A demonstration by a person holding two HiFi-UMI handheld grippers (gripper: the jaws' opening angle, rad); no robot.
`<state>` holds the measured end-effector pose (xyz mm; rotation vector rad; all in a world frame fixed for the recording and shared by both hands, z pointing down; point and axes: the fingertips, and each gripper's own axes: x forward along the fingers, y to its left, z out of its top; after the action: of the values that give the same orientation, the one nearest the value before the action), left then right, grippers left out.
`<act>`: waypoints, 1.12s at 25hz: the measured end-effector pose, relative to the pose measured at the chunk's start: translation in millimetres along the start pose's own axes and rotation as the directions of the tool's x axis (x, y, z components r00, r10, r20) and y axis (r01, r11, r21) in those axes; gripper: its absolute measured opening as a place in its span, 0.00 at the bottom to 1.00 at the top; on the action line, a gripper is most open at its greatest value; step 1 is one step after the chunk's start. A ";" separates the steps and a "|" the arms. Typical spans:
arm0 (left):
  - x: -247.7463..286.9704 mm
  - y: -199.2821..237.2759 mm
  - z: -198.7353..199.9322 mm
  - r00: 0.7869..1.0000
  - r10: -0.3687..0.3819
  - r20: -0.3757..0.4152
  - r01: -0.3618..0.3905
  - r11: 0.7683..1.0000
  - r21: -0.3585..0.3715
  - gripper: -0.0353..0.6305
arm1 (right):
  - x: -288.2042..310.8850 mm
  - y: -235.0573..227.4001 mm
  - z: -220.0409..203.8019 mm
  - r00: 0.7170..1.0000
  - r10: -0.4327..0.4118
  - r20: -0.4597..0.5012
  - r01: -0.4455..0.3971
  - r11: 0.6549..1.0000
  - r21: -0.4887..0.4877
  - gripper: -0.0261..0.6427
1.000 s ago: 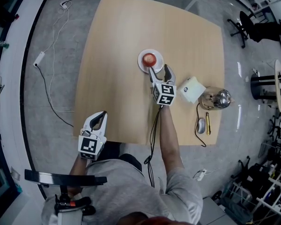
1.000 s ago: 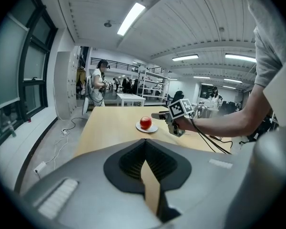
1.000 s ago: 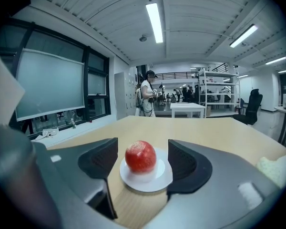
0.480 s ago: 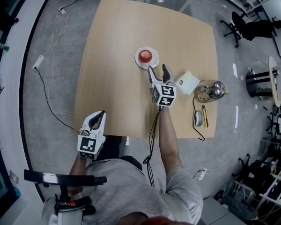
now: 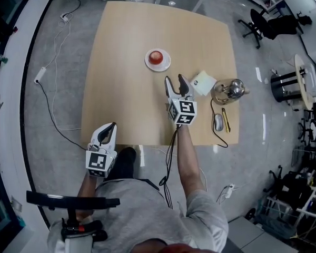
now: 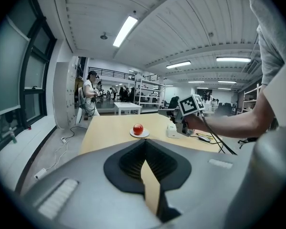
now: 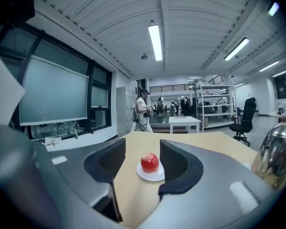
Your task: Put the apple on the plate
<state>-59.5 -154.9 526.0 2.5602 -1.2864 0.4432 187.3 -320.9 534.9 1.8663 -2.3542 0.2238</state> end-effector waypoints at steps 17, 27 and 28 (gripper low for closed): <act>-53.2 -48.3 -4.4 0.997 -0.045 0.062 0.042 0.998 0.054 0.08 | -135.9 24.4 14.9 0.995 -0.069 0.070 0.067 0.997 0.034 0.27; -88.7 -81.7 -1.4 0.992 -0.063 0.114 0.055 0.996 0.071 0.08 | -225.2 40.4 14.5 0.988 -0.099 0.118 0.090 0.993 0.081 0.19; -91.6 -85.3 -1.6 0.990 -0.065 0.121 0.056 0.996 0.074 0.08 | -234.0 41.3 14.1 0.987 -0.106 0.123 0.097 0.992 0.077 0.18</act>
<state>-42.6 -37.3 486.7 2.7158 -1.2498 0.3280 200.1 -91.0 474.7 2.0855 -2.3509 0.1858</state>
